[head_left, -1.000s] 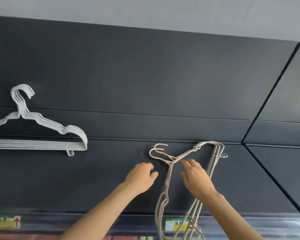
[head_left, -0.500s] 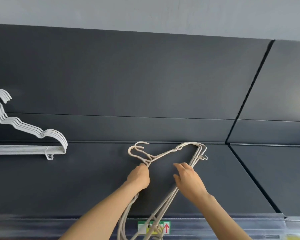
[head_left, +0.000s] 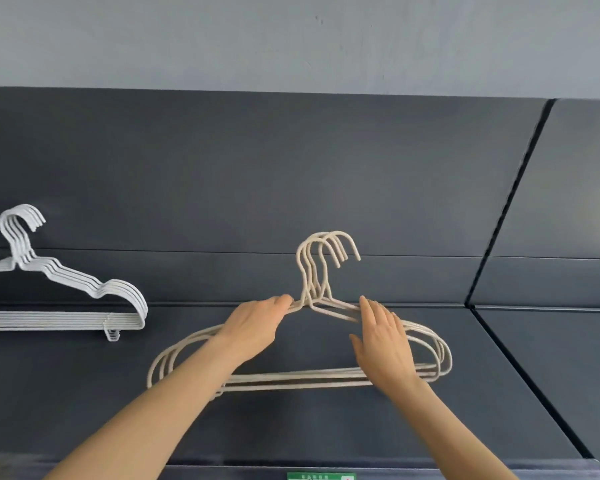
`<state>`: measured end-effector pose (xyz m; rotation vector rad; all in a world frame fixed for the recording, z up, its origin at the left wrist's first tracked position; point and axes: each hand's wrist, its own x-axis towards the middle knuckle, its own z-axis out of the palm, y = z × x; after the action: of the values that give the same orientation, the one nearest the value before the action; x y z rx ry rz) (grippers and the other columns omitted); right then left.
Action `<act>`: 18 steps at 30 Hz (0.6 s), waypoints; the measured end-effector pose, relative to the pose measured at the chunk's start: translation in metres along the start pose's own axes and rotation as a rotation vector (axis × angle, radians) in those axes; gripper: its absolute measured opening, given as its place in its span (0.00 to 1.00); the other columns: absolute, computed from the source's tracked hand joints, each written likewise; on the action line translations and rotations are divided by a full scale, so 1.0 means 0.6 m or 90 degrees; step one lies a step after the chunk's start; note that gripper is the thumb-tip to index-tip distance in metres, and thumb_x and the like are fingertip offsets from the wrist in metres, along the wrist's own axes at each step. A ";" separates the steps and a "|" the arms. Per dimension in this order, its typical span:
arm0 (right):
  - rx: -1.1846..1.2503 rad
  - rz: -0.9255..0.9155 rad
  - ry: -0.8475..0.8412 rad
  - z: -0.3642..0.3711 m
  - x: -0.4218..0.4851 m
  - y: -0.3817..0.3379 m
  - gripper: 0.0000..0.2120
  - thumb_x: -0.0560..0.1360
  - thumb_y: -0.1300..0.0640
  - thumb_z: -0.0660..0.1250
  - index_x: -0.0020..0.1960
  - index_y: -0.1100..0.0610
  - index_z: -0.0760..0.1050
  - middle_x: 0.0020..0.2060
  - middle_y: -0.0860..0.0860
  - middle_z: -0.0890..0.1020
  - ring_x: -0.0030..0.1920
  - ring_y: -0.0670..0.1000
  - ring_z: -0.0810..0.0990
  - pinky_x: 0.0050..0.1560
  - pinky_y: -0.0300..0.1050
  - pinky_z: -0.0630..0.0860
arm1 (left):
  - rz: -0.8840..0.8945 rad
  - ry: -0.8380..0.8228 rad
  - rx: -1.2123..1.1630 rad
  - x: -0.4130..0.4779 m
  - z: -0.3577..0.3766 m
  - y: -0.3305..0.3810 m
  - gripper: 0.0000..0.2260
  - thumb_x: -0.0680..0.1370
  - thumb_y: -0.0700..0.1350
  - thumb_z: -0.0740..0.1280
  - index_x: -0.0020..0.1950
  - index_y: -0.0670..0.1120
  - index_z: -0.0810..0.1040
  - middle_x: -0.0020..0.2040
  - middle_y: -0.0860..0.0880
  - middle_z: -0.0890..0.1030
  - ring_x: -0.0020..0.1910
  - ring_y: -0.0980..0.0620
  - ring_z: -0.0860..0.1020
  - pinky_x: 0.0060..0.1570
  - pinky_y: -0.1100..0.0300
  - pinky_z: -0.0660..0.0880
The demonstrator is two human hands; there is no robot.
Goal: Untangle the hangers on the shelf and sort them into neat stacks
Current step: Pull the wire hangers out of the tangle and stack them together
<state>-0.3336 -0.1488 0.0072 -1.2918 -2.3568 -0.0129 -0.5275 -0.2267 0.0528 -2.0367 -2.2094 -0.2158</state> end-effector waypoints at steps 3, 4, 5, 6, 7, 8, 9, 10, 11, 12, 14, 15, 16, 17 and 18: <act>0.010 -0.001 0.084 -0.001 0.002 -0.005 0.21 0.63 0.65 0.73 0.56 0.63 0.76 0.43 0.56 0.82 0.43 0.60 0.81 0.45 0.52 0.78 | 0.017 0.057 -0.012 -0.007 0.013 -0.008 0.15 0.78 0.34 0.56 0.63 0.46 0.67 0.51 0.48 0.78 0.43 0.47 0.78 0.39 0.55 0.73; 0.005 0.000 0.100 -0.002 0.002 -0.007 0.20 0.60 0.67 0.74 0.52 0.63 0.78 0.38 0.55 0.82 0.37 0.58 0.81 0.38 0.49 0.78 | 0.032 0.087 -0.009 -0.009 0.020 -0.010 0.15 0.76 0.34 0.60 0.62 0.46 0.70 0.49 0.48 0.79 0.43 0.47 0.79 0.39 0.54 0.75; -0.008 -0.004 0.110 -0.002 0.001 -0.010 0.20 0.57 0.67 0.75 0.49 0.61 0.78 0.34 0.53 0.81 0.33 0.57 0.79 0.33 0.47 0.76 | 0.038 0.107 -0.004 -0.012 0.028 -0.011 0.16 0.73 0.34 0.64 0.59 0.46 0.72 0.45 0.49 0.80 0.39 0.49 0.79 0.37 0.55 0.76; -0.030 -0.010 0.117 -0.002 0.000 -0.013 0.19 0.55 0.67 0.76 0.45 0.60 0.79 0.31 0.52 0.79 0.30 0.55 0.78 0.29 0.44 0.73 | 0.036 0.129 0.001 -0.013 0.035 -0.014 0.16 0.71 0.34 0.68 0.56 0.46 0.74 0.42 0.50 0.80 0.36 0.50 0.79 0.34 0.56 0.76; -0.050 -0.017 0.120 0.000 -0.001 -0.015 0.17 0.55 0.67 0.76 0.42 0.58 0.78 0.29 0.50 0.78 0.28 0.54 0.76 0.26 0.43 0.69 | 0.026 0.125 -0.009 -0.015 0.038 -0.015 0.15 0.71 0.35 0.68 0.56 0.46 0.75 0.42 0.50 0.80 0.37 0.50 0.79 0.35 0.56 0.75; -0.063 -0.021 0.116 0.002 -0.001 -0.016 0.15 0.55 0.67 0.76 0.38 0.57 0.77 0.28 0.50 0.76 0.27 0.53 0.74 0.26 0.42 0.65 | 0.023 0.120 -0.027 -0.016 0.038 -0.016 0.13 0.75 0.36 0.65 0.58 0.46 0.74 0.45 0.49 0.80 0.40 0.48 0.79 0.40 0.55 0.74; -0.073 -0.019 0.112 0.005 -0.002 -0.015 0.14 0.56 0.67 0.75 0.36 0.57 0.75 0.27 0.49 0.75 0.26 0.53 0.73 0.26 0.41 0.62 | 0.010 0.101 -0.046 -0.018 0.037 -0.021 0.11 0.78 0.39 0.60 0.60 0.46 0.72 0.49 0.48 0.80 0.45 0.47 0.78 0.45 0.54 0.73; -0.081 -0.013 0.108 0.007 -0.002 -0.013 0.14 0.56 0.68 0.75 0.36 0.57 0.74 0.26 0.50 0.74 0.25 0.53 0.72 0.27 0.40 0.60 | -0.004 0.089 -0.059 -0.018 0.039 -0.027 0.11 0.80 0.43 0.57 0.61 0.46 0.71 0.51 0.48 0.79 0.48 0.47 0.78 0.48 0.54 0.72; -0.089 0.001 0.104 0.009 -0.002 -0.013 0.14 0.57 0.68 0.75 0.36 0.57 0.74 0.26 0.50 0.74 0.25 0.54 0.72 0.28 0.41 0.59 | -0.020 0.087 -0.066 -0.019 0.040 -0.035 0.11 0.81 0.46 0.55 0.61 0.46 0.71 0.52 0.49 0.79 0.49 0.48 0.77 0.50 0.54 0.72; -0.096 0.020 0.102 0.009 -0.001 -0.016 0.14 0.57 0.68 0.74 0.37 0.57 0.74 0.26 0.50 0.74 0.25 0.55 0.72 0.28 0.41 0.59 | -0.036 0.081 -0.073 -0.020 0.041 -0.041 0.12 0.81 0.48 0.54 0.61 0.47 0.70 0.53 0.50 0.79 0.50 0.48 0.77 0.50 0.54 0.72; -0.096 0.060 0.102 0.010 0.003 -0.034 0.13 0.57 0.68 0.73 0.36 0.58 0.73 0.25 0.51 0.75 0.26 0.56 0.73 0.29 0.42 0.60 | -0.064 0.060 -0.092 -0.021 0.042 -0.045 0.12 0.81 0.48 0.53 0.62 0.47 0.69 0.55 0.49 0.78 0.51 0.48 0.77 0.50 0.54 0.72; -0.094 0.072 0.103 0.012 0.006 -0.048 0.12 0.57 0.68 0.73 0.35 0.58 0.73 0.25 0.52 0.75 0.26 0.56 0.73 0.29 0.43 0.60 | -0.073 0.048 -0.101 -0.021 0.044 -0.044 0.12 0.81 0.47 0.53 0.62 0.46 0.69 0.55 0.49 0.78 0.51 0.48 0.76 0.50 0.54 0.72; -0.093 0.075 0.100 0.013 0.008 -0.062 0.12 0.56 0.68 0.72 0.35 0.58 0.73 0.25 0.52 0.76 0.26 0.56 0.73 0.29 0.44 0.60 | -0.083 0.043 -0.108 -0.019 0.044 -0.044 0.12 0.81 0.46 0.54 0.62 0.46 0.69 0.55 0.48 0.78 0.52 0.48 0.76 0.50 0.54 0.72; -0.093 0.067 0.098 0.015 0.008 -0.075 0.13 0.55 0.68 0.72 0.36 0.58 0.74 0.25 0.52 0.76 0.25 0.56 0.73 0.28 0.44 0.60 | -0.095 0.042 -0.109 -0.016 0.044 -0.046 0.12 0.81 0.46 0.54 0.62 0.46 0.69 0.55 0.48 0.78 0.52 0.48 0.75 0.50 0.54 0.73; -0.096 0.051 0.098 0.017 0.008 -0.083 0.14 0.54 0.67 0.73 0.37 0.58 0.75 0.25 0.51 0.76 0.25 0.55 0.73 0.27 0.44 0.61 | -0.104 0.039 -0.107 -0.015 0.042 -0.049 0.12 0.81 0.47 0.54 0.61 0.47 0.69 0.55 0.48 0.78 0.52 0.48 0.75 0.50 0.54 0.73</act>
<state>-0.3795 -0.1706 0.0097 -1.4012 -2.2077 -0.2611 -0.5562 -0.2330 0.0257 -1.8981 -2.3946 -0.4896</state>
